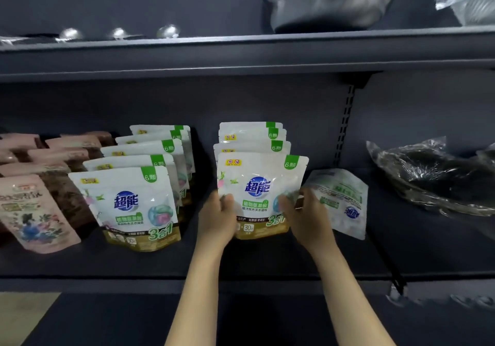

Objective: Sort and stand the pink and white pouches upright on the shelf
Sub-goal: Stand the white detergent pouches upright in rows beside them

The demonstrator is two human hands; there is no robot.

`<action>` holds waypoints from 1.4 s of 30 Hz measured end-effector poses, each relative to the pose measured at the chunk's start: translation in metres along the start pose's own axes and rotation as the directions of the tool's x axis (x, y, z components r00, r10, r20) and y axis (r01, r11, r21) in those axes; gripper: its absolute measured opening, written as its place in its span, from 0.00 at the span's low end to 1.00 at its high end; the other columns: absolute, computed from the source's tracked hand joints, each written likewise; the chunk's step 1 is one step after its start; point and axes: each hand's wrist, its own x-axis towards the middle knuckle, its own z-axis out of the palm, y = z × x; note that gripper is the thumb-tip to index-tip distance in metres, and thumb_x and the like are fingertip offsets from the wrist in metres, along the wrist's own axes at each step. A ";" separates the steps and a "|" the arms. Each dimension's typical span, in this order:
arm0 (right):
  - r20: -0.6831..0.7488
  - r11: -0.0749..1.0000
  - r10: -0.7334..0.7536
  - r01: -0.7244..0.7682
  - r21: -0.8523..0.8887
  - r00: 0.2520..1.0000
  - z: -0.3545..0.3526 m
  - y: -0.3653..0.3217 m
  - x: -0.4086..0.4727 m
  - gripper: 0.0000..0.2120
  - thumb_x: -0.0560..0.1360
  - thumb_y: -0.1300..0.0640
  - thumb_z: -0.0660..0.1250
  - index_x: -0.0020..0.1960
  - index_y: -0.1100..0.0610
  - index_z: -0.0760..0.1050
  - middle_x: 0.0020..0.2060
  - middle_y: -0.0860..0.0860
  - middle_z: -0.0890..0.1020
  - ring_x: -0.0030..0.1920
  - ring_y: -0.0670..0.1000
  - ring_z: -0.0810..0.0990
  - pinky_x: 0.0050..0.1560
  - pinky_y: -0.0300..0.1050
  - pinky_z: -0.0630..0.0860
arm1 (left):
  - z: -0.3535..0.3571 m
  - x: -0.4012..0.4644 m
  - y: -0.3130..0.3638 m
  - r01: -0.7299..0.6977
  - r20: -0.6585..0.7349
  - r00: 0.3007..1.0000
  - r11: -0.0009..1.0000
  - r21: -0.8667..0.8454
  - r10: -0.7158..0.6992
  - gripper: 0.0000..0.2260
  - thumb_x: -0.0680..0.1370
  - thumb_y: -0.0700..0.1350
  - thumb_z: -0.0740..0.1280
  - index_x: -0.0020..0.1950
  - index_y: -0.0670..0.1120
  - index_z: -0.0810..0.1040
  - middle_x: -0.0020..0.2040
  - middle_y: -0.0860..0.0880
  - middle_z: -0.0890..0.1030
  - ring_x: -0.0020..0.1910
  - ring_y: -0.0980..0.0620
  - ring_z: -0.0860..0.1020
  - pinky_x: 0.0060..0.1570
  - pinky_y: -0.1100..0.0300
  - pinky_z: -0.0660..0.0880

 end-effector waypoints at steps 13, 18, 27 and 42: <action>-0.072 0.998 -0.060 0.059 -0.018 0.996 0.026 0.003 0.008 0.07 0.77 0.57 0.66 0.52 0.58 0.71 0.41 0.46 0.75 0.42 0.46 0.74 0.35 0.30 0.67 | 0.007 0.015 -0.021 0.097 0.093 0.992 0.975 -0.198 -0.080 0.05 0.82 0.44 0.55 0.56 0.51 0.66 0.43 0.61 0.72 0.40 0.66 0.70 0.35 0.68 0.66; -0.068 0.998 -0.059 0.061 0.033 0.996 0.029 0.003 0.009 0.05 0.76 0.60 0.65 0.49 0.57 0.69 0.40 0.46 0.75 0.39 0.42 0.74 0.33 0.28 0.71 | 0.010 0.022 -0.023 0.103 0.084 0.993 0.975 -0.199 -0.088 0.04 0.81 0.44 0.55 0.55 0.49 0.67 0.44 0.58 0.73 0.41 0.65 0.72 0.35 0.68 0.67; -0.047 0.995 -0.079 0.082 0.050 0.996 0.030 0.004 0.012 0.05 0.77 0.62 0.64 0.47 0.57 0.67 0.38 0.43 0.73 0.37 0.41 0.73 0.33 0.24 0.70 | 0.011 0.026 -0.025 0.124 0.072 0.991 0.967 -0.222 -0.110 0.05 0.81 0.44 0.54 0.54 0.51 0.68 0.46 0.58 0.73 0.42 0.65 0.71 0.37 0.66 0.68; -0.079 1.000 0.003 -0.002 0.003 0.997 -0.011 0.011 0.023 0.23 0.76 0.54 0.66 0.68 0.58 0.65 0.61 0.53 0.75 0.59 0.54 0.76 0.54 0.45 0.73 | 0.021 0.038 0.007 -0.149 -0.362 0.930 0.969 -0.196 0.069 0.21 0.81 0.49 0.54 0.72 0.44 0.62 0.70 0.43 0.69 0.70 0.44 0.68 0.69 0.47 0.66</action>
